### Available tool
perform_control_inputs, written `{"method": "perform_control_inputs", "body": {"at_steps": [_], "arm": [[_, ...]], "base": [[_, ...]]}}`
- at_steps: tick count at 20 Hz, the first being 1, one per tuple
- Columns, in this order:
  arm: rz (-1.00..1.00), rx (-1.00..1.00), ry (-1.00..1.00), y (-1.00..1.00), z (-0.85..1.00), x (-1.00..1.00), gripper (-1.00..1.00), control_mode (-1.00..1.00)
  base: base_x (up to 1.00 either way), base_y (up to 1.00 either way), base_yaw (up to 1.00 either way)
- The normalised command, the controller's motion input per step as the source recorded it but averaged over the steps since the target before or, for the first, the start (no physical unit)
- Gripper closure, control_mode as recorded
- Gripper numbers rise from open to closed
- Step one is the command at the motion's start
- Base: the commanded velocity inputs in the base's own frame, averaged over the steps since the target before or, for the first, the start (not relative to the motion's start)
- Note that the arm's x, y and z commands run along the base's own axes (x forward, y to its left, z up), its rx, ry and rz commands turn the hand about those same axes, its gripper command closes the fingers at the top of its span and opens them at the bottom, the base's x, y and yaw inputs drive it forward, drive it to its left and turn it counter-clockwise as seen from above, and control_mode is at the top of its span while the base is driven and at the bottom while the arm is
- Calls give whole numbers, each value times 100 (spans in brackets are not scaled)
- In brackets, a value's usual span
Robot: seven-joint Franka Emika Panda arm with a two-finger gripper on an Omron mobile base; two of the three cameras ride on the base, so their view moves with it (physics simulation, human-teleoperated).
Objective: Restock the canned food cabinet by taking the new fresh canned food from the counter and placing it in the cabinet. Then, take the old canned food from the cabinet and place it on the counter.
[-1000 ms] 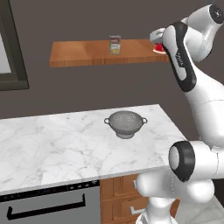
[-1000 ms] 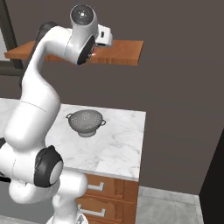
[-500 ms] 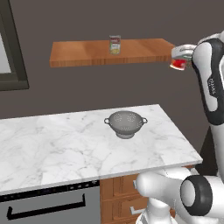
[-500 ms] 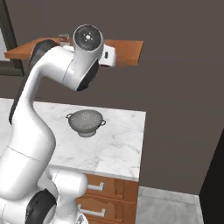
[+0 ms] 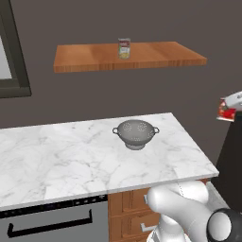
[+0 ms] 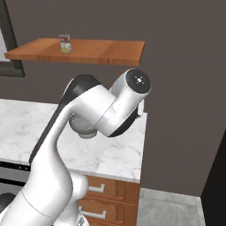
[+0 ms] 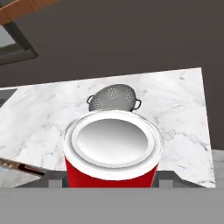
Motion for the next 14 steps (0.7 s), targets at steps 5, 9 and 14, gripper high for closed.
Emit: {"method": "perform_control_inputs", "body": {"at_steps": [5,9,14], "arm": [[42,0,10,-65,-100,-10,100,-100],[36,-3,-53,0,-100,56,100,-100],[24,-3,-47,9,-97,60,100,-100]], "base": [[0,0,0],[0,0,0],[0,0,0]]}}
